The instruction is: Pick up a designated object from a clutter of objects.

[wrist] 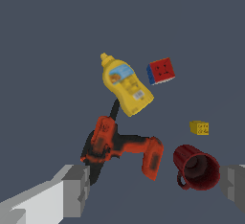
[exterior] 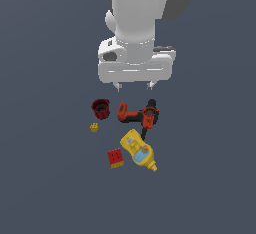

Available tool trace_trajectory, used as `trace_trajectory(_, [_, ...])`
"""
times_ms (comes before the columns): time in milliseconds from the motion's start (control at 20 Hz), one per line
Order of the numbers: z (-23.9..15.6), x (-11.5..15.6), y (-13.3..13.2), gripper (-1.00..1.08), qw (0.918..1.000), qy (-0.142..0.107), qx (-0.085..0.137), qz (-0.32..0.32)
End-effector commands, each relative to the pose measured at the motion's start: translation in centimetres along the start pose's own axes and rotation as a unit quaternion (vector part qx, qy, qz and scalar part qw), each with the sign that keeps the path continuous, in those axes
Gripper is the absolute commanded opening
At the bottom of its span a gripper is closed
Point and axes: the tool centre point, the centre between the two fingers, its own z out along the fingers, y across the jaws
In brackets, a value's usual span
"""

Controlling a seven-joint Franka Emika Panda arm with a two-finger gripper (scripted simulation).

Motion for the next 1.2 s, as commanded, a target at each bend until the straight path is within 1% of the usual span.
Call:
trace_trajectory(0, [0.0,0.0,0.0,0.68,1.0,0.0,0.0,0.0])
trace_trajectory(300, [-0.1,0.5,1.0,0.68,0.9999,0.003,0.001,0.015])
trace_trajectory(550, [0.2,0.5,0.9,0.68,0.9999,0.003,0.001,0.015])
trace_trajectory(850, [2.1,0.2,-0.2,0.68,0.9996,0.002,0.004,0.026])
trace_trajectory(1150, [5.9,-0.8,-2.1,0.68,0.9988,0.0,0.009,0.048])
